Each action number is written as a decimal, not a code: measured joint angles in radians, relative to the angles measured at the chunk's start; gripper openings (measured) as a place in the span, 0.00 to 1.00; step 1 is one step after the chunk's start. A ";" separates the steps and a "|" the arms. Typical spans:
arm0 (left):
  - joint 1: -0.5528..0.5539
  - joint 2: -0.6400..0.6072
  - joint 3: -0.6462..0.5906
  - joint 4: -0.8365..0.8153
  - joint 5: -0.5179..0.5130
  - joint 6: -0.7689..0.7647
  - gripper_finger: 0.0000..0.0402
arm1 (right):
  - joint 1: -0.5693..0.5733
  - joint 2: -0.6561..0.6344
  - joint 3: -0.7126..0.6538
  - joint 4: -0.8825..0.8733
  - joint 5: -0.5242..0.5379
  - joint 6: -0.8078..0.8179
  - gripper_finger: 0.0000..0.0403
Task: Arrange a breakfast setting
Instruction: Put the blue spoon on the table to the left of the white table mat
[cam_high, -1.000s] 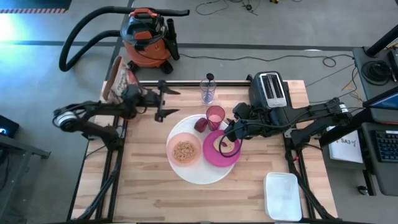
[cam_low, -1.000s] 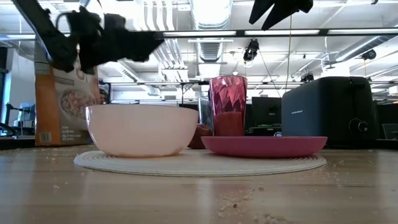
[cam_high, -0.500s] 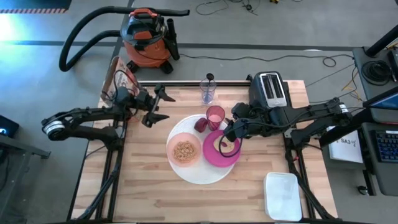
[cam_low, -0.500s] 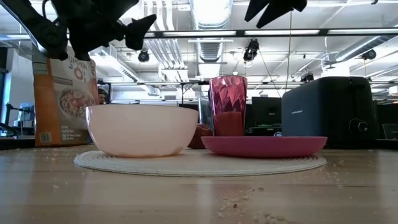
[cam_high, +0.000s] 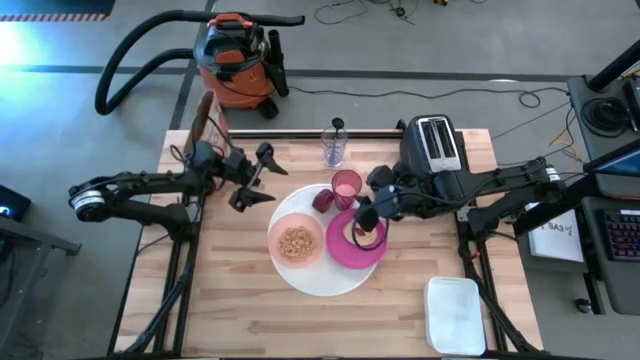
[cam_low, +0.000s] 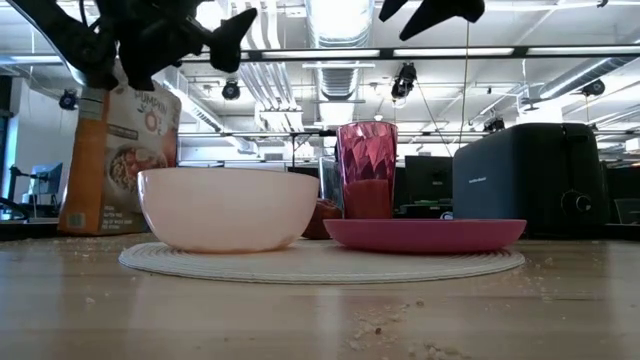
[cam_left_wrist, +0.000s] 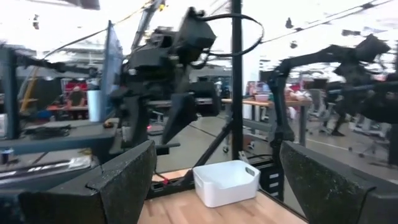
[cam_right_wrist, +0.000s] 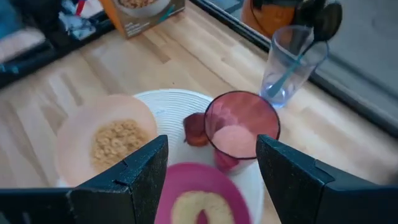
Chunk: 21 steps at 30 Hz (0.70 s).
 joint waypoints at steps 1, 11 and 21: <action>0.000 0.000 0.006 0.000 0.015 0.000 0.81 | -0.007 0.000 0.000 0.000 -0.007 0.033 0.58; 0.000 -0.003 0.066 0.001 0.096 0.000 0.81 | -0.210 -0.002 0.000 0.012 -0.151 -0.065 0.58; -0.001 -0.002 0.135 -0.005 0.123 -0.001 0.81 | -0.525 -0.001 0.000 0.143 -0.524 -0.311 0.55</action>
